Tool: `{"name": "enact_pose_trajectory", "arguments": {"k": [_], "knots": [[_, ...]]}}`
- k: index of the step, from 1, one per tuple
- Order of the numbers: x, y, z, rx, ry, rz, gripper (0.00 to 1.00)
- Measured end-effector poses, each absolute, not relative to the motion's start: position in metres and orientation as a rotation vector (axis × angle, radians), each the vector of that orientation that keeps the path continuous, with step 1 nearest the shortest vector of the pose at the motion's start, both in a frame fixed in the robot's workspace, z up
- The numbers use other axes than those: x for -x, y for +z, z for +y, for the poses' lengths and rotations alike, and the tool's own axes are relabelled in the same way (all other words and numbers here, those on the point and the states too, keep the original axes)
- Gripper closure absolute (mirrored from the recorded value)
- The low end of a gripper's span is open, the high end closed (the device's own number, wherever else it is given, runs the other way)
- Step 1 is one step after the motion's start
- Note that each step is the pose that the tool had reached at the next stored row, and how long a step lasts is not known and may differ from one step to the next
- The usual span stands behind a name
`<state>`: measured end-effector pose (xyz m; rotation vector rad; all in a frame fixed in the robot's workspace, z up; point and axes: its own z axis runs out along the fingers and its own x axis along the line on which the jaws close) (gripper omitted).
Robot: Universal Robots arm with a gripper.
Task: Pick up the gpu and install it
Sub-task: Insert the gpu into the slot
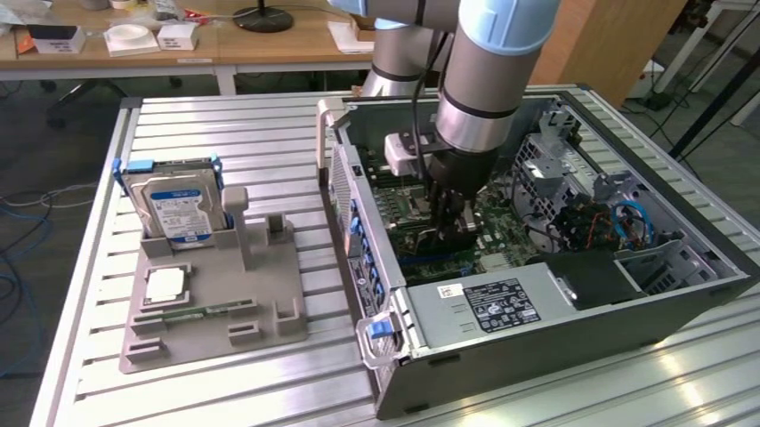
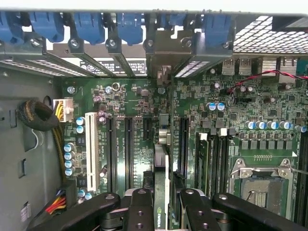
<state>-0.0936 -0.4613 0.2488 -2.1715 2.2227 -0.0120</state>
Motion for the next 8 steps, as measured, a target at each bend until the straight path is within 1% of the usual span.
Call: {"name": "enact_pose_trajectory", "arguments": {"k": [8], "knots": [[0.0936,0.2477,-0.4613,2.172,-0.012,2.223,0.74]]}}
